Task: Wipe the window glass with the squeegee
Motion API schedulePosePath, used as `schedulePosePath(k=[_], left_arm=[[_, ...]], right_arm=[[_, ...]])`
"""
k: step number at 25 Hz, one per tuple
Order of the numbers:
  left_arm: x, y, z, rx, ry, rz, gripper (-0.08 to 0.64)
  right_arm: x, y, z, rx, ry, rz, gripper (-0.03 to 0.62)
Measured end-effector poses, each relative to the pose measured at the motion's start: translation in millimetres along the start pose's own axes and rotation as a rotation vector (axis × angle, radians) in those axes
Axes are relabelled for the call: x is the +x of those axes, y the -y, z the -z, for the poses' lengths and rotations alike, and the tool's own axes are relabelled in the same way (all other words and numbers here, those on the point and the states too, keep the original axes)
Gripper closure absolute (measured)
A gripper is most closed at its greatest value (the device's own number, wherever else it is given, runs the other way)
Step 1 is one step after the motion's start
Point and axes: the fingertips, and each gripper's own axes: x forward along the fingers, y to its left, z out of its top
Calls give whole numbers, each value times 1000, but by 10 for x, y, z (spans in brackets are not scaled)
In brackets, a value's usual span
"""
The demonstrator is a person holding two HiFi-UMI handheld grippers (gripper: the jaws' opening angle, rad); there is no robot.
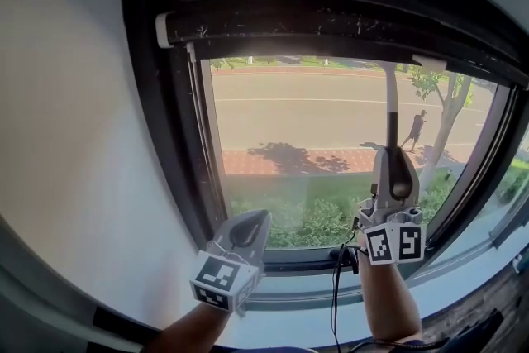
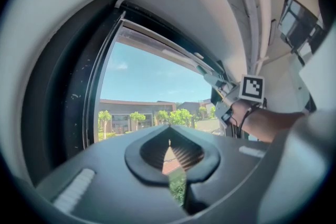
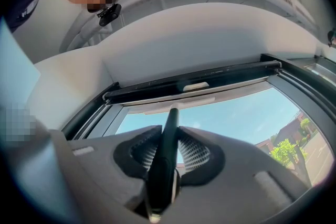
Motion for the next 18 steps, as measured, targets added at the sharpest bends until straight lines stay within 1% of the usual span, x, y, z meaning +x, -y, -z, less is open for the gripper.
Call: schedulePosePath(k=[4,10,14,18], left_arm=[[-13,24,31,-15,17,-10,569],[-45,127,202,-18,-42,12,569],[-71,188,226,-17,-36,15,569],[-129,235,251,-20,-61,19,569]], right_arm=[[-125,-10,61,15,-19,-5,491],[-327,12,152,22,-51,3,491],[-439,33,190,39,-60,19,491],[-531,-11,254,45,-77,23,491]])
